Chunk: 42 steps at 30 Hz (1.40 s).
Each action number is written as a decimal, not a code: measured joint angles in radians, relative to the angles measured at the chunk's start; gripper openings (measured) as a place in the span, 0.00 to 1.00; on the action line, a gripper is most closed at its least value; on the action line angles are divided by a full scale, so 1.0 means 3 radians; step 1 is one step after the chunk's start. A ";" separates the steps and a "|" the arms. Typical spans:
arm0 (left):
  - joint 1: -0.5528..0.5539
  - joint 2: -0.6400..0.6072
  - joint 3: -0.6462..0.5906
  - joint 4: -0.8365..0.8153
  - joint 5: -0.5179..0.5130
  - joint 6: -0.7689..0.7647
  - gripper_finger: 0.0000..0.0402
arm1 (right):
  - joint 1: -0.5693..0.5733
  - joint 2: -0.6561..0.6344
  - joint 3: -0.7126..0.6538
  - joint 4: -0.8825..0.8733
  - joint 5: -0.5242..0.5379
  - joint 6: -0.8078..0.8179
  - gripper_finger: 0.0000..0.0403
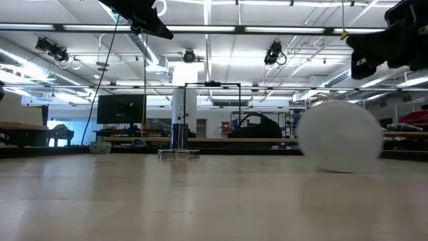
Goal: Screw lightbulb
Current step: Return to Home Position
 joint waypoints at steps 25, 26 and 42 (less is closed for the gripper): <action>0.0000 -0.0023 0.0000 0.0127 0.0054 -0.0011 0.00 | -0.0463 0.0241 0.0000 -0.0319 0.0427 0.0063 0.03; -0.0001 -0.0039 -0.0001 0.0119 0.0054 -0.0011 0.00 | -0.0468 0.0266 0.0000 -0.0321 0.0427 0.0065 0.03; -0.0012 -0.0809 -0.0863 0.0908 0.0213 -0.0124 0.00 | -0.0478 0.0333 0.0000 -0.0318 0.0427 0.0080 0.02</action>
